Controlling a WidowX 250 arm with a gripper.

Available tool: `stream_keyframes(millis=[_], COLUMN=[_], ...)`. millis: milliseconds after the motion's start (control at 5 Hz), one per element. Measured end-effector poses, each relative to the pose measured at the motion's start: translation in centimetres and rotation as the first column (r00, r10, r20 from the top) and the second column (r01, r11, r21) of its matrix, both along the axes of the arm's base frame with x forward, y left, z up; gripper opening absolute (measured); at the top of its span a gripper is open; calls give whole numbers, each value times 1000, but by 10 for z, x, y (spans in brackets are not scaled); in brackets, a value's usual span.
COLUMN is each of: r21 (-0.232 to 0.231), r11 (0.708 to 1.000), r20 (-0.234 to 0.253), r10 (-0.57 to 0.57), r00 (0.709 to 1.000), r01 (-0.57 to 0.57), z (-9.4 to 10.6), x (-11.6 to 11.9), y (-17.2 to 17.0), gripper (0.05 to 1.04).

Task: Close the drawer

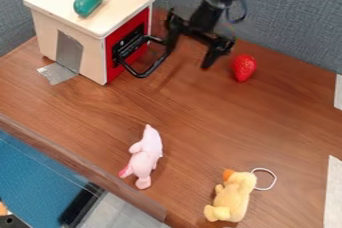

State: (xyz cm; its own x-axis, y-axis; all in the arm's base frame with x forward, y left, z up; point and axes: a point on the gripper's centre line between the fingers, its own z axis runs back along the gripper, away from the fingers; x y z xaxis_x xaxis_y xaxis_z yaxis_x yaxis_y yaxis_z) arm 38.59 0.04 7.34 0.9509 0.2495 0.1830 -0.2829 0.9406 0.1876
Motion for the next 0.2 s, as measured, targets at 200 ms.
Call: stream_keyframes(millis=[200], r21=[-158], r11=[987], r20=[55], r10=[-2], r00=[998], r01=[11], z=[26], x=[-11], y=[-15], gripper=[999])
